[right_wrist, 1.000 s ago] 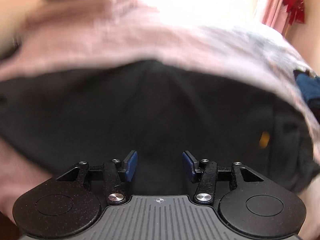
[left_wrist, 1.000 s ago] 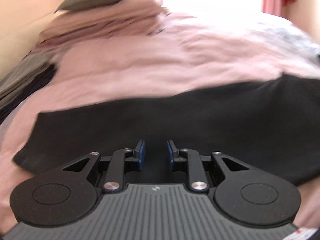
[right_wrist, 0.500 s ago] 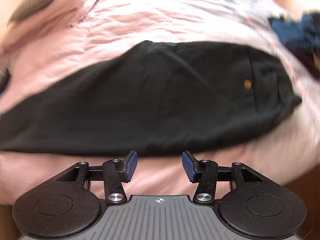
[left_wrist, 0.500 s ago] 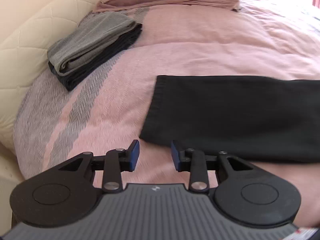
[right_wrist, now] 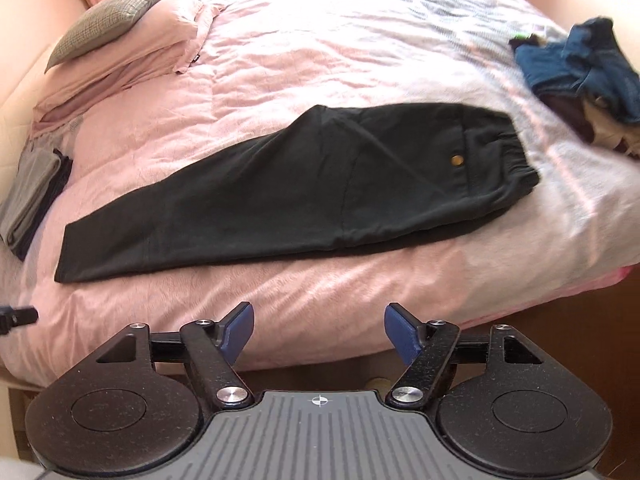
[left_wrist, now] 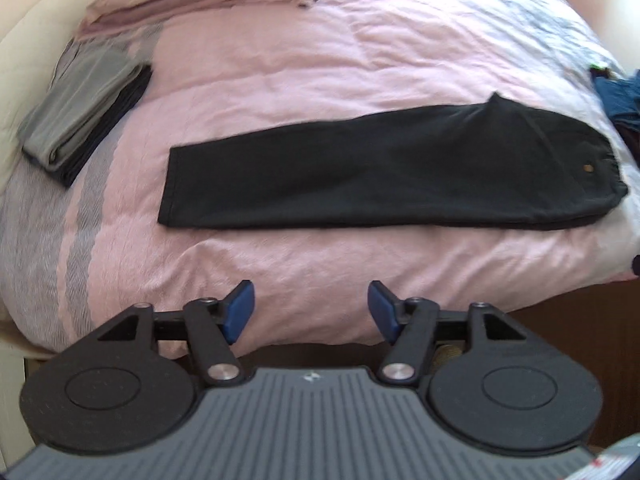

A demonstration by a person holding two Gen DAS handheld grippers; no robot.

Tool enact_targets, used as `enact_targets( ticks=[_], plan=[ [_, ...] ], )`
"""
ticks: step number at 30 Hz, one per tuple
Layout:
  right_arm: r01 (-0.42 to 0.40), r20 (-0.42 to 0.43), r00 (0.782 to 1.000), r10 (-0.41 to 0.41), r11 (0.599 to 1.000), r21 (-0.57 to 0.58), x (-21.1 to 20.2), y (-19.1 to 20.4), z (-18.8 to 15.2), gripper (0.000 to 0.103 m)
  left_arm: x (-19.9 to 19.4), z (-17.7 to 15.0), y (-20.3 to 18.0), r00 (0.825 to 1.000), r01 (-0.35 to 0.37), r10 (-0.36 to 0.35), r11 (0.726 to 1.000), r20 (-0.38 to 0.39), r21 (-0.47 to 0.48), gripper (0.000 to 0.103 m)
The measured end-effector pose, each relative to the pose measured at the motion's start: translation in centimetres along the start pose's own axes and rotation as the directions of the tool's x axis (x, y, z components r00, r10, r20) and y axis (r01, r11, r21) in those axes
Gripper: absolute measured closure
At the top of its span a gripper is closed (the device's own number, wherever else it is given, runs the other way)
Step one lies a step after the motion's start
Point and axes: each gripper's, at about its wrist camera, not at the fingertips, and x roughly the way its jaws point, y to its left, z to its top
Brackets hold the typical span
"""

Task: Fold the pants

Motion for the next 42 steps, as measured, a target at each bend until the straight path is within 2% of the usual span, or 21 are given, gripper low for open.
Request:
enact_targets(
  ticks=[5,17,32,37,42],
  plan=[
    [0.029,-0.012,0.999,-0.029,0.999,-0.024,-1.9,-0.7,-0.7,0.033,-1.9,0.3,-1.8,0.999,0.017,-0.018,0.999,0.029,0.028,0.039],
    [-0.012,0.000,1.000,0.012,0.998,-0.059,-2.8,-5.0,0.7,0.033,-4.1,0.3,-6.2,0.997,-0.014,0.014,1.000,0.074,0.000,0.039],
    [-0.036,-0.015,0.999,0.034,0.992,-0.118,-1.9,-10.6,3.6,0.033,-3.8,1.3,-13.1,0.995,-0.028,0.032,0.999,0.089,-0.047,0.038],
    [-0.025,-0.035,0.999,0.022,0.995,-0.096,-0.6,-11.4,4.4,0.033,-2.4,1.2,-12.2,0.995,0.007,0.003,0.995,0.102,-0.102,0.038],
    [-0.011,-0.030,1.000,0.009,0.999,-0.048,1.3,-11.7,5.3,0.033,0.3,1.0,-7.0,0.990,0.073,-0.041,0.966,0.134,-0.247,0.038]
  ],
)
